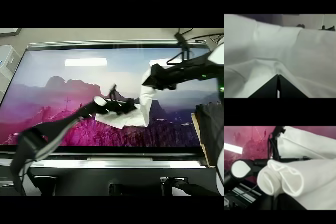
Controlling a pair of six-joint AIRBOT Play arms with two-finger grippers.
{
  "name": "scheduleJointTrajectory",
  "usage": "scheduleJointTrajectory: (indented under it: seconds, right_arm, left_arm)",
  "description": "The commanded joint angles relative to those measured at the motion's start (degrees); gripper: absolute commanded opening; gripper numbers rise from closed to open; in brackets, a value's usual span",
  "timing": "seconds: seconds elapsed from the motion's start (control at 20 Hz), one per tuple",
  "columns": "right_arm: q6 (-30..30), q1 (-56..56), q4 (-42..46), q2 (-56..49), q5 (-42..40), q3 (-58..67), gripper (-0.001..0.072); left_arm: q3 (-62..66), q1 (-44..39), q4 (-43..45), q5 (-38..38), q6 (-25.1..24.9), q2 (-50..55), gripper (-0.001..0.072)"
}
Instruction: Fold the clothes and pants, and hang the long-sleeved shirts on hangers.
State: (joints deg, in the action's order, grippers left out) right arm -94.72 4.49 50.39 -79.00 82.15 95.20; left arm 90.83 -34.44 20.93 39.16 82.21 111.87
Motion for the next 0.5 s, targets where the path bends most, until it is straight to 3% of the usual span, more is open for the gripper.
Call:
scheduleJointTrajectory:
  seconds: [0.0,0.15,0.3,0.35,0.4,0.45]
  right_arm:
    - [1.1,6.7,-2.8,-7.0,-8.8,0.0,0.0045]
    - [1.1,13.7,-6.3,-16.9,-15.5,0.0,0.0046]
    - [1.0,19.2,-11.1,-27.1,-20.8,0.0,0.0071]
    - [0.9,20.4,-13.0,-29.7,-22.4,0.0,0.0258]
    - [1.5,20.8,-16.4,-31.8,-23.0,0.0,0.0578]
    - [3.8,20.3,-19.7,-32.5,-22.6,0.0,0.0697]
  left_arm:
    - [0.0,12.4,24.4,11.7,3.6,-10.3,0.0019]
    - [0.0,22.9,32.1,20.1,3.5,-23.0,0.0020]
    - [0.0,28.5,36.2,23.3,3.5,-35.3,0.0021]
    - [0.0,29.1,36.8,23.7,3.5,-38.3,0.0021]
    - [0.0,29.2,37.7,24.0,3.5,-40.8,0.0021]
    - [0.0,29.0,38.6,24.5,3.5,-43.0,0.0021]
